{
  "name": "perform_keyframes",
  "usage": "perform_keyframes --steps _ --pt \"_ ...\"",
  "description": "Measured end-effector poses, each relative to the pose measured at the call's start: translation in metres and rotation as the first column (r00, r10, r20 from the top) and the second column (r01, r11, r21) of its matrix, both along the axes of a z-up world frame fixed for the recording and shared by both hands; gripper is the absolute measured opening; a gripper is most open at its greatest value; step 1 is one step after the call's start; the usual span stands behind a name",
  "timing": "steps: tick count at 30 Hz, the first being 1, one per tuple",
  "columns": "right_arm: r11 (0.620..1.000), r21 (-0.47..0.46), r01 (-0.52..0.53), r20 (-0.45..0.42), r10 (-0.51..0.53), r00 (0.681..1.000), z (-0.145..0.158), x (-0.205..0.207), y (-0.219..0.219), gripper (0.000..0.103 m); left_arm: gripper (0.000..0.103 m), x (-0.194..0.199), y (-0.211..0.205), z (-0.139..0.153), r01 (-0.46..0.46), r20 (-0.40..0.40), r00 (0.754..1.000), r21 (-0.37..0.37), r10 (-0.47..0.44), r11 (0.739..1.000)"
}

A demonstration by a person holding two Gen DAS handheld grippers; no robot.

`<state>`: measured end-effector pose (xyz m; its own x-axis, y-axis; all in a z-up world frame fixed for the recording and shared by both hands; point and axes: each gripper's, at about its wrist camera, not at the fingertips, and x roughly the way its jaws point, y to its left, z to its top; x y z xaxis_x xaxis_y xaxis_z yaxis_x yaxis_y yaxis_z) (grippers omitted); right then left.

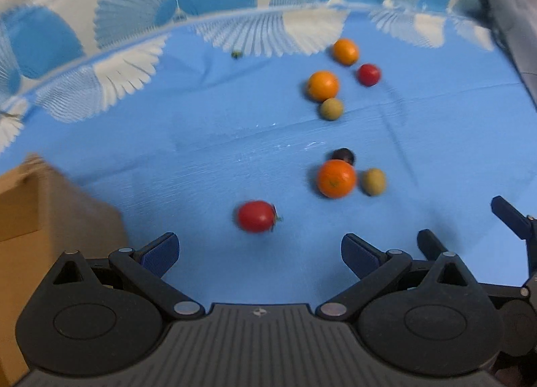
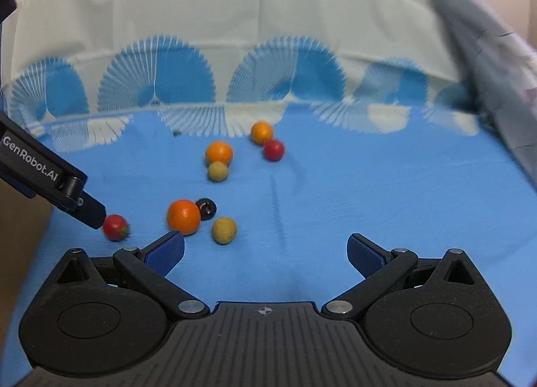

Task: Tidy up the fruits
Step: 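Grasp the red cherry tomato with the left tool while the right tool grasps a yellow-green fruit, then carry the red tomato and yellow-green fruit over the box with both tools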

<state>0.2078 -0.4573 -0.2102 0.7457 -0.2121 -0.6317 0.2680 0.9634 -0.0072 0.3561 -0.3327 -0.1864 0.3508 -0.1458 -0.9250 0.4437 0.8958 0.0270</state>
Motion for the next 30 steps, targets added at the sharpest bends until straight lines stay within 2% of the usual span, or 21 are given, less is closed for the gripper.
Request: perform_keyframes --steps 7,11,14,15,16,17,18,19,20,22,25,30 --pt "0.997 -0.027 -0.067 -0.039 0.066 0.997 -0.048 0.048 -0.006 0.102 0.103 0.044 -0.006 -0.051 -0.032 -0.061 0.998 0.049 0.035 0.998" --pt "0.994 -0.006 -0.106 -0.044 0.106 0.993 -0.06 0.062 -0.004 0.102 0.103 0.052 -0.007 -0.069 -0.033 -0.106 0.994 0.081 0.041 0.996" --pt "0.993 -0.019 -0.117 -0.05 0.116 0.992 -0.067 0.066 0.0 0.102 0.102 0.051 -0.005 -0.068 -0.042 -0.088 0.995 0.069 0.048 0.997" --pt "0.994 -0.013 -0.112 -0.038 0.112 0.993 -0.068 0.067 0.0 0.102 0.094 0.05 -0.006 -0.066 -0.044 -0.082 0.995 0.062 0.049 0.997" --pt "0.994 -0.011 -0.111 -0.037 0.11 0.993 -0.068 0.068 0.001 0.1 0.081 0.049 -0.007 -0.063 -0.04 -0.077 0.996 0.048 0.044 0.998" --pt "0.993 -0.009 -0.116 -0.033 0.116 0.993 -0.067 0.068 0.001 0.085 0.071 0.047 -0.008 -0.059 -0.037 -0.066 0.997 0.039 0.039 0.999" --pt "0.991 -0.004 -0.133 -0.021 0.133 0.991 -0.065 0.067 0.003 0.07 0.045 0.045 -0.01 -0.054 -0.026 -0.058 0.998 0.029 0.028 0.999" --pt "0.987 0.011 -0.161 -0.006 0.161 0.987 -0.063 0.065 0.004 0.044 0.038 0.044 -0.011 -0.052 -0.017 -0.058 0.998 0.024 0.019 1.0" --pt "0.984 0.011 -0.18 -0.005 0.18 0.984 -0.061 0.063 0.007 0.028 0.038 0.044 -0.011 -0.05 -0.015 -0.069 0.998 0.008 0.016 1.0" --pt "0.983 -0.007 -0.181 -0.023 0.181 0.983 -0.056 0.062 0.01 0.027 0.038 0.04 -0.007 -0.044 -0.029 -0.07 0.997 -0.012 0.028 1.0" --pt "0.989 0.044 -0.139 -0.023 0.14 0.99 -0.046 0.055 0.004 0.027 0.038 0.031 -0.002 -0.031 -0.036 -0.07 0.997 -0.049 0.032 0.998" --pt "0.992 0.076 -0.102 0.054 0.098 0.994 -0.009 0.019 0.005 0.027 0.038 -0.006 0.01 0.007 -0.033 -0.029 0.999 -0.091 0.031 0.995"
